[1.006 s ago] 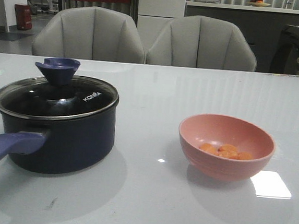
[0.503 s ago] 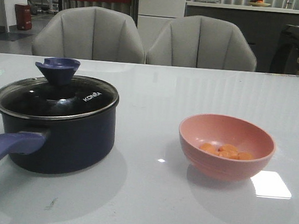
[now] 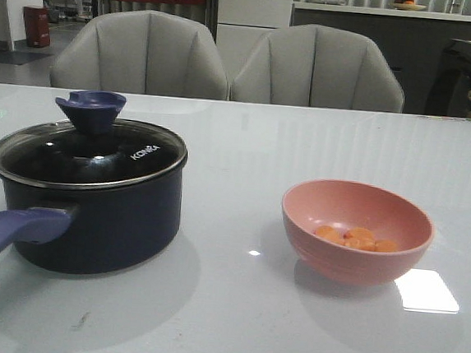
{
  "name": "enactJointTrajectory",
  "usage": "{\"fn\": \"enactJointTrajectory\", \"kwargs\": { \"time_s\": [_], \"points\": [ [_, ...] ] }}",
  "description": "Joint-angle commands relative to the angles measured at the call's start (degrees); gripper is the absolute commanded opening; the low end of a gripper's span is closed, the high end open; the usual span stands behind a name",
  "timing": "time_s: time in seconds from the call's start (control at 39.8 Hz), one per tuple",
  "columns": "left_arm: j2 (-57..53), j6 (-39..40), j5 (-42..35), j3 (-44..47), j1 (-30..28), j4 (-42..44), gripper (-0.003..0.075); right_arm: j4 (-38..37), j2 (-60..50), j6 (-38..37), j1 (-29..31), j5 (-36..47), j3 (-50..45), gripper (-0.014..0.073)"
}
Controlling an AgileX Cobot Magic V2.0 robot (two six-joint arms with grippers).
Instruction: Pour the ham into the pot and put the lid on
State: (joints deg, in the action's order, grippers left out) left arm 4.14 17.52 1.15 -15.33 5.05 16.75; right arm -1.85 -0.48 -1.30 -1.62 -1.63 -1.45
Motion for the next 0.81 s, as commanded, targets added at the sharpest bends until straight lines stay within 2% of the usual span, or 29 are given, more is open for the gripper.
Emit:
{"fn": "enactJointTrajectory", "kwargs": {
  "time_s": [0.0, 0.15, 0.23, 0.4, 0.58, 0.68, 0.78],
  "points": [
    [5.1, 0.03, 6.25, -7.21, -0.11, -1.01, 0.0113, -0.62, -1.13, 0.16, 0.4, 4.25, -0.63, 0.0153],
    [10.92, 0.03, 17.82, -13.25, -0.11, -7.94, 0.0113, -0.62, -1.13, 0.16, 0.4, 4.25, -0.63, 0.0153],
    [12.84, 0.03, 18.76, -13.38, -0.11, -10.25, 0.0113, -0.62, -1.13, 0.16, 0.4, 4.25, -0.63, 0.0153],
    [16.25, 0.03, 18.78, -13.26, -0.11, -10.15, 0.0113, -0.62, -1.13, 0.16, 0.4, 4.25, -0.63, 0.0153],
    [19.04, 0.03, 22.24, -13.49, -0.11, -10.15, 0.0134, -0.62, -1.13, 0.16, 0.4, 4.25, -0.63, 0.0153],
    [20.88, 0.03, 24.57, -14.3, 0.0, -10.15, 0.0234, -0.62, -1.13, 0.16, 0.4, 4.25, -0.63, 0.0153],
    [21.95, 0.03, 24.96, -15.24, 0.24, -9.9, 0.0411, -0.62, -1.13, 0.16, 0.4, 4.25, -0.63, 0.0153]
  ]
}}
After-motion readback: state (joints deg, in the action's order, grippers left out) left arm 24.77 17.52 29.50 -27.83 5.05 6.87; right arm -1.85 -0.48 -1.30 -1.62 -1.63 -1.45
